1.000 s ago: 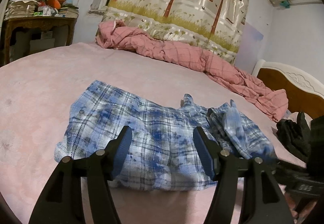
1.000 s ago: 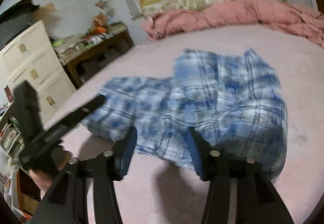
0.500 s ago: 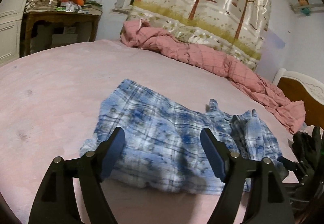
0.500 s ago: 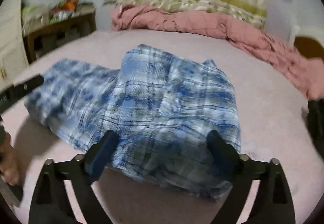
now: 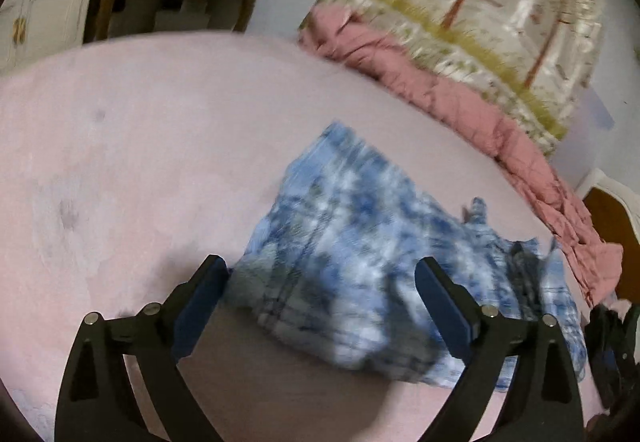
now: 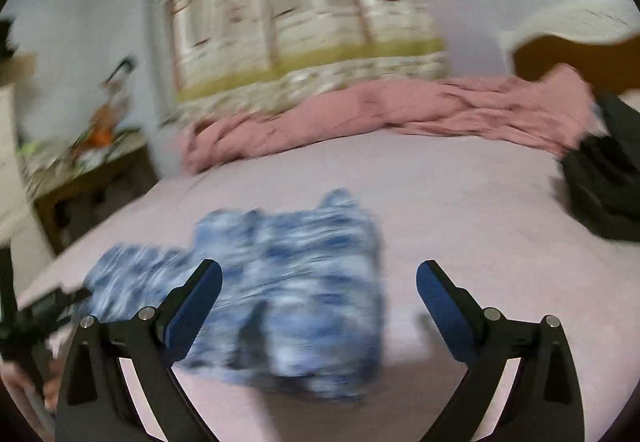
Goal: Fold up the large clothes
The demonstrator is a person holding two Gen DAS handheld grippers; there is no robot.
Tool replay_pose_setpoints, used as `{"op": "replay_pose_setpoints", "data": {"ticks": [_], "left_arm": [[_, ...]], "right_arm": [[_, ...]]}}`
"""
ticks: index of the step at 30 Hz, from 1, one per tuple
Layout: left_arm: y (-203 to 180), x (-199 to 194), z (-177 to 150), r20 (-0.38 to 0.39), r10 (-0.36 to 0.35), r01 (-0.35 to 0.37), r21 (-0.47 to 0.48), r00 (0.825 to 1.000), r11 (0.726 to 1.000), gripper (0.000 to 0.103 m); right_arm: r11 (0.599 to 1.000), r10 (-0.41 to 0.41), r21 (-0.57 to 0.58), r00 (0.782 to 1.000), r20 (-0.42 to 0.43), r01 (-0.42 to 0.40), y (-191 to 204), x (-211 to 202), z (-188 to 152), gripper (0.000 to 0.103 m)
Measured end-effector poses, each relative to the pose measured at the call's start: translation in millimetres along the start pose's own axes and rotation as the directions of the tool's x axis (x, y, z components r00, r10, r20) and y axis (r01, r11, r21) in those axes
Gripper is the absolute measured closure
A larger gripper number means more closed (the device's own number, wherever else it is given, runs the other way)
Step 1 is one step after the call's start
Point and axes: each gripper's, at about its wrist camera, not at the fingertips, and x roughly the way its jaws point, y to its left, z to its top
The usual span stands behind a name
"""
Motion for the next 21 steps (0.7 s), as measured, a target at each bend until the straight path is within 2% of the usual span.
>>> {"op": "replay_pose_setpoints", "data": {"ticks": [4, 7, 11, 15, 18, 21], "left_arm": [[4, 8, -1, -0.048, 0.014, -0.015, -0.014, 0.999, 1.0, 0.005], [2, 18, -1, -0.096, 0.019, -0.02, -0.008, 0.995, 1.0, 0.001], [3, 13, -2, -0.078, 0.041, -0.043, -0.017, 0.996, 0.999, 0.001], [22, -5, -3, 0.01, 0.083, -0.081, -0.118, 0.996, 0.99, 0.001], [28, 4, -2, -0.042, 0.077, -0.081, -0.128, 0.996, 0.988, 0.001], [20, 10, -1, -0.075, 0.066, -0.072, -0.072, 0.995, 0.995, 0.002]], "right_arm": [[0.997, -0.009, 0.069, 0.995, -0.1, 0.016, -21, 16, -3, 0.006], [0.998, 0.001, 0.067, 0.988, -0.152, 0.01, -24, 27, -6, 0.007], [0.999, 0.007, 0.035, 0.986, -0.167, -0.001, -18, 32, -9, 0.007], [1.0, 0.006, 0.023, 0.984, -0.18, -0.001, -15, 36, -10, 0.007], [1.0, 0.007, 0.024, 0.984, -0.178, -0.002, -14, 36, -10, 0.007], [1.0, 0.008, 0.02, 0.983, -0.181, -0.005, -13, 36, -10, 0.007]]}}
